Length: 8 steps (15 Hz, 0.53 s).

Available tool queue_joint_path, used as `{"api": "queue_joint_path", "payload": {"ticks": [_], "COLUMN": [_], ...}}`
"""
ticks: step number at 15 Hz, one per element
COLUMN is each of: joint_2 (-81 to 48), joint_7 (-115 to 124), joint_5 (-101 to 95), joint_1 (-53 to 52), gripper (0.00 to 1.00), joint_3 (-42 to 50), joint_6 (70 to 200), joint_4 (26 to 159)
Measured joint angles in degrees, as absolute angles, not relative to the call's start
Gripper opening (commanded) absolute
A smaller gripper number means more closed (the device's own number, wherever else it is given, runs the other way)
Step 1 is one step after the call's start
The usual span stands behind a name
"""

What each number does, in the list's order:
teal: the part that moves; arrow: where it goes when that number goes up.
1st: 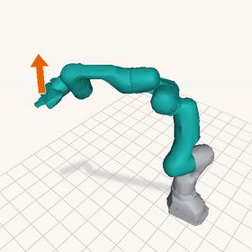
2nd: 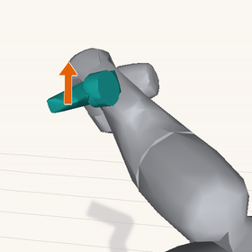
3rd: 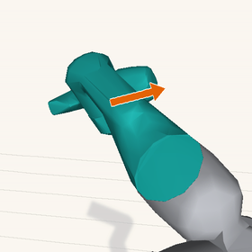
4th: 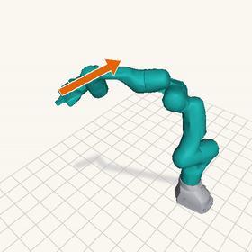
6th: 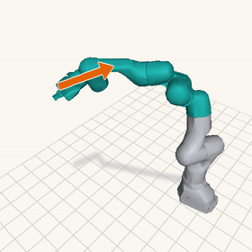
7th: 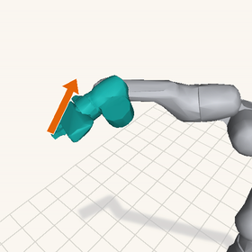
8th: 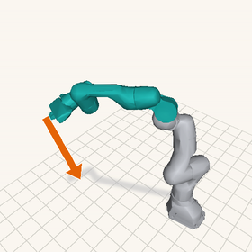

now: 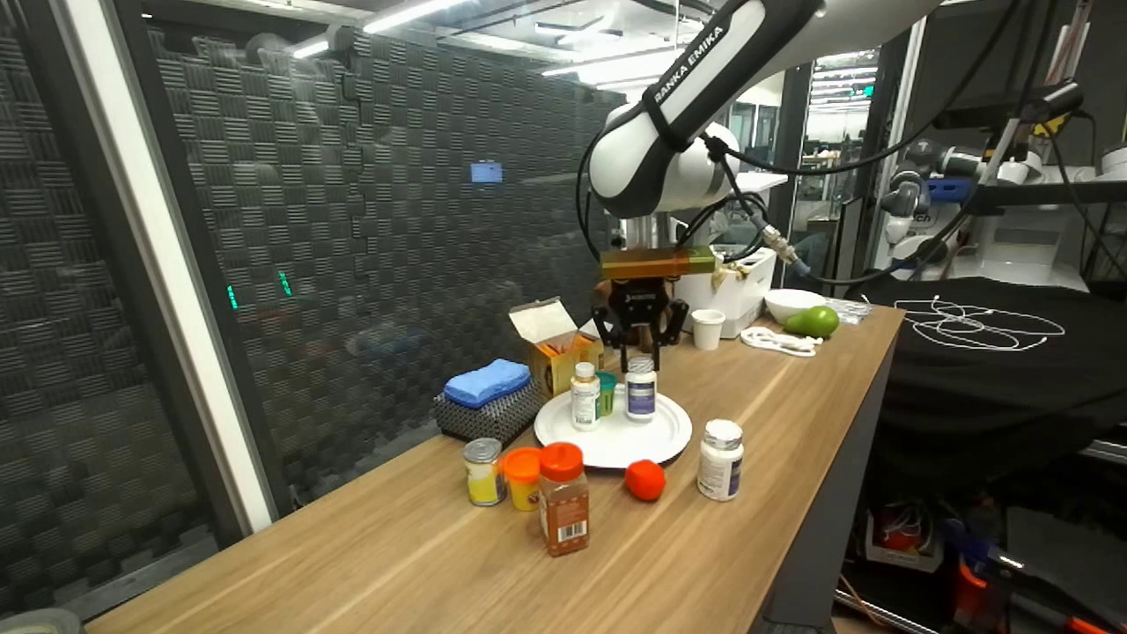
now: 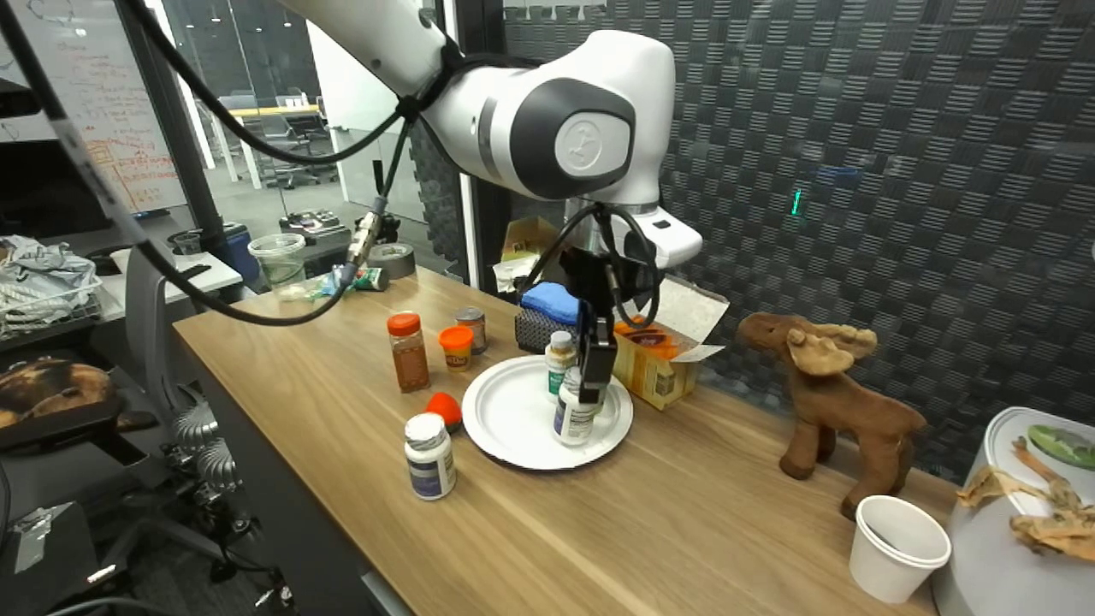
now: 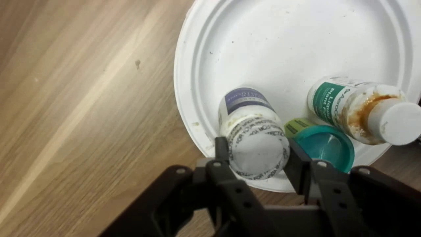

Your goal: Put the bottles and the red plushy on the table onto the plate

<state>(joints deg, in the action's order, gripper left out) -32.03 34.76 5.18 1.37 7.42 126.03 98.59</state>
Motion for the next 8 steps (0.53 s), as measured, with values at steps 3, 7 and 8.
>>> {"api": "queue_joint_path", "payload": {"ticks": [3, 7, 8], "joint_2": [-32.7, -33.0, -33.0], "joint_7": [34.8, 34.8, 34.8], "joint_5": [5.8, 5.8, 5.8], "joint_1": [1.4, 1.4, 1.4], "gripper": [0.2, 0.71, 0.78], "joint_3": [7.4, 7.4, 7.4], "joint_6": [126.0, 126.2, 126.2], "joint_4": [98.3, 97.9, 97.9]}}
